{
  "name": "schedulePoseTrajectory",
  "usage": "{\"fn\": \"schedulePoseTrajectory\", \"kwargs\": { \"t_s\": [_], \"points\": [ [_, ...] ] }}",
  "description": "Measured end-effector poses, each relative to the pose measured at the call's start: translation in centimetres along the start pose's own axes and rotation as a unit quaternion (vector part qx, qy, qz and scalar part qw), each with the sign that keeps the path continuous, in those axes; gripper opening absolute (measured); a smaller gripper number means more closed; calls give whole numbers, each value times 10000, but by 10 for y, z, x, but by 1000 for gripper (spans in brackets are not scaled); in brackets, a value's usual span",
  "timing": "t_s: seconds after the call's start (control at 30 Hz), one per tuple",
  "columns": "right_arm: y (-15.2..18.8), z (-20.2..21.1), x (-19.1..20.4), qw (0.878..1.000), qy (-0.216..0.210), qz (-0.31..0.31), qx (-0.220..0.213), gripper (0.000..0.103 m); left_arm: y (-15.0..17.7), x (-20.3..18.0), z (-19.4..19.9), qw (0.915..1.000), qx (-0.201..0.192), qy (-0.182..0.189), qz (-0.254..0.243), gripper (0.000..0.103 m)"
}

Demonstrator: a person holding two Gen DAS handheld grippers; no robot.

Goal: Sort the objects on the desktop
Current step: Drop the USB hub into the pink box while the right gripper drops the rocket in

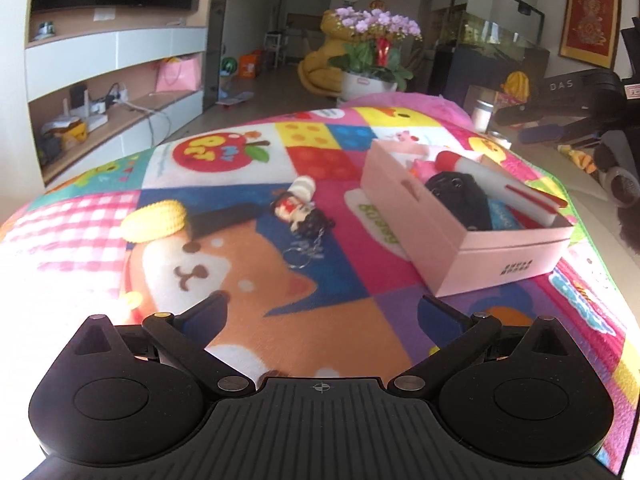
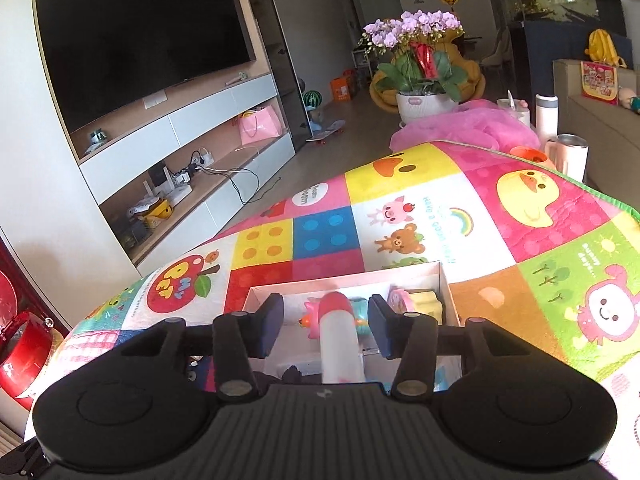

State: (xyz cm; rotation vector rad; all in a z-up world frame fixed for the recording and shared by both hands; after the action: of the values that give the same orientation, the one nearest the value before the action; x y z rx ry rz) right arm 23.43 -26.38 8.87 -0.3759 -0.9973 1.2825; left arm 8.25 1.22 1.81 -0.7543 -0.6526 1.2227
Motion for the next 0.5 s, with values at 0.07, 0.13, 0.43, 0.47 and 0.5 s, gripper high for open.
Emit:
{"fn": "schedulePoseTrajectory", "kwargs": {
  "t_s": [0.07, 0.13, 0.43, 0.47, 0.5],
  "points": [
    [0, 4, -2, 10000, 81, 26, -31, 46, 9, 8, 2, 9999, 70, -118, 67, 103],
    [-2, 8, -5, 9999, 158, 27, -49, 46, 17, 16, 4, 9996, 115, -187, 185, 103],
    [14, 24, -25, 9985, 498, 161, 167, 27, 38, 27, 13, 9991, 122, -261, 305, 103],
    [17, 25, -26, 9983, 524, 136, 221, 27, 39, 28, 13, 9991, 115, -289, 296, 103],
    [21, 27, -24, 9983, 497, 154, 262, 27, 40, 28, 13, 9990, 109, -326, 288, 103]
  ]
}}
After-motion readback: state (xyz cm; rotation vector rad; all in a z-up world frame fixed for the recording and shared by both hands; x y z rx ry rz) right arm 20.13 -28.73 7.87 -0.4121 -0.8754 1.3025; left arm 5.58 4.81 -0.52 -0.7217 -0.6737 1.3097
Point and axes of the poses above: each gripper's, at about its wrist camera, not at the fingertips, and z roughly against the way its jaws point, x to its left, y to its underside, the point moved 4 cm from there along -z, roughly the way its jaws point, and after that the axes turned 12 degrees about -z, right-handed, at the moved point
